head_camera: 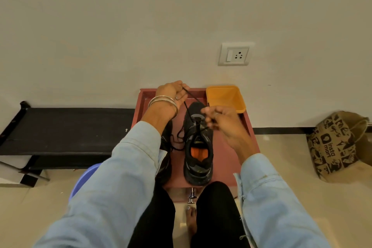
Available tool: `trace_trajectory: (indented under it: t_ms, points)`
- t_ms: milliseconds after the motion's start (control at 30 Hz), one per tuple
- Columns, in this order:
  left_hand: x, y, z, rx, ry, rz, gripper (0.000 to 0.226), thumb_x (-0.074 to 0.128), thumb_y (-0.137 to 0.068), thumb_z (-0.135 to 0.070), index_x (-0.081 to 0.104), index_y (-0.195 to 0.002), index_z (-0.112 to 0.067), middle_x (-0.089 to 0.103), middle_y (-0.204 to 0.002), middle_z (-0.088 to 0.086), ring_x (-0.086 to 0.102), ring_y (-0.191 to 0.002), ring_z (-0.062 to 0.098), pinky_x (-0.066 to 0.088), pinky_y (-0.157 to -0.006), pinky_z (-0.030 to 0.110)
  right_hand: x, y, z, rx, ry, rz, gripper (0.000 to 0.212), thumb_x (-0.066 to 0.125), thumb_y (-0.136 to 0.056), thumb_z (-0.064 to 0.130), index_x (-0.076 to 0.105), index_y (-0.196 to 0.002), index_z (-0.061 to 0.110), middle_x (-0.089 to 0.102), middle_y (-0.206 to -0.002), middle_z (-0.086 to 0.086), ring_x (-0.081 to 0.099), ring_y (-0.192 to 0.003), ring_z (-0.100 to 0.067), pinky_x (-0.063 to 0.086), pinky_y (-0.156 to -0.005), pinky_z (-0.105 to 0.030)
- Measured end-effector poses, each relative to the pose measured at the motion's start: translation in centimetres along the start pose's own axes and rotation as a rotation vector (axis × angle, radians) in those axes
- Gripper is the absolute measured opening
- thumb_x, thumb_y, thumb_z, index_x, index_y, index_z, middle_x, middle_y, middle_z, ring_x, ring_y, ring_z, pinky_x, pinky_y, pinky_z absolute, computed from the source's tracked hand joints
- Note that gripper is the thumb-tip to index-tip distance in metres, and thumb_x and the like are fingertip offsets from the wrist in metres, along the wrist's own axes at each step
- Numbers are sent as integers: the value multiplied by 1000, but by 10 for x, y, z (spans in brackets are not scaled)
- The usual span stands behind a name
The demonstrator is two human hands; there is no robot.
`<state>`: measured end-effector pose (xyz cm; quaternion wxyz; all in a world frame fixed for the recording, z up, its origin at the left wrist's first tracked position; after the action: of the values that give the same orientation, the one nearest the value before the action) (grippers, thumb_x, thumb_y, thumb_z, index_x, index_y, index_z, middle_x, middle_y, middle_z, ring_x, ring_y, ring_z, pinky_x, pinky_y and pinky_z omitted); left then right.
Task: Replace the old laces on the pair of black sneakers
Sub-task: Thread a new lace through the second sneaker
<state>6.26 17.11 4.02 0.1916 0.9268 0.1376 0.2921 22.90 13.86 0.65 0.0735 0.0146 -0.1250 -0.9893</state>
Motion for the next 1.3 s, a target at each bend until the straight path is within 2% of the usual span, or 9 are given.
trace_trajectory:
  t_ms: [100,200,300,367,533,667,900,1167,1300]
  points:
    - [-29,-19,5,52,37,-109,32,32,-87,13,50,-74,-9,42,-55,3,27,-33,9,33,-59,25,-46,-1,-6,20,-20,-116,16,58,-94,14,71,-87,7,56,-62,-1,44,-52,-9,45,-63,-29]
    - [-50,-30,13,69,-116,-181,34,34,-90,13,53,-89,-16,39,-61,2,40,-39,7,40,-63,23,-89,-1,-7,57,36,-273,20,59,-94,14,69,-80,4,57,-62,-2,46,-48,-7,44,-53,-22]
    - [-57,-40,22,124,-521,-222,54,47,-88,9,43,-136,-17,59,-107,12,61,-91,19,49,-88,36,-118,1,-10,89,60,-564,29,69,-88,26,65,-73,1,62,-68,-3,44,-43,-12,44,-46,-26]
    - [-52,-39,34,151,-871,-140,74,60,-85,0,29,-147,-26,47,-139,12,50,-122,29,40,-104,36,-118,0,-8,56,86,-646,37,72,-84,35,64,-69,2,60,-68,-3,44,-49,-18,47,-48,-30]
    - [-23,-19,36,421,-1420,-142,46,70,-81,-23,59,-126,-21,57,-122,10,54,-113,29,46,-96,41,-56,-14,-3,78,84,-254,27,66,-90,27,65,-71,8,59,-72,-3,46,-45,-4,52,-49,-27]
    - [14,-3,27,802,-1360,327,48,70,-81,-11,59,-127,-15,56,-126,9,50,-118,18,37,-103,24,-10,-20,12,67,153,-7,23,54,-96,11,67,-78,6,50,-67,-9,43,-46,-7,50,-48,-24]
    - [1,2,13,685,-1241,271,15,72,-79,-7,75,-94,-10,72,-85,1,58,-67,-5,44,-70,2,-10,-23,18,71,121,-17,16,68,-87,14,68,-75,3,57,-68,-10,45,-47,-10,46,-42,-21]
    - [-15,-1,14,827,-1949,-3,24,55,-91,-25,67,-112,-26,62,-111,1,55,-105,24,37,-94,37,-8,-25,2,107,222,18,16,51,-95,-3,66,-93,-7,60,-69,-10,52,-55,-13,50,-47,-18]
    - [3,1,38,815,-1693,332,37,65,-84,-20,64,-121,-18,66,-115,4,58,-106,22,39,-91,28,2,-30,1,66,239,5,9,54,-92,-6,63,-90,-5,65,-72,-16,61,-53,-17,52,-48,-19]
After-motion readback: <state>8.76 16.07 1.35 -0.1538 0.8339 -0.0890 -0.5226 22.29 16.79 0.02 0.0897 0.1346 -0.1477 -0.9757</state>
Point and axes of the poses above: each hand's wrist, its own y-axis away from the middle knuckle, its own x-axis out of the palm, z = x × y, the point moved 4 cm from there along -y, towards the middle knuckle
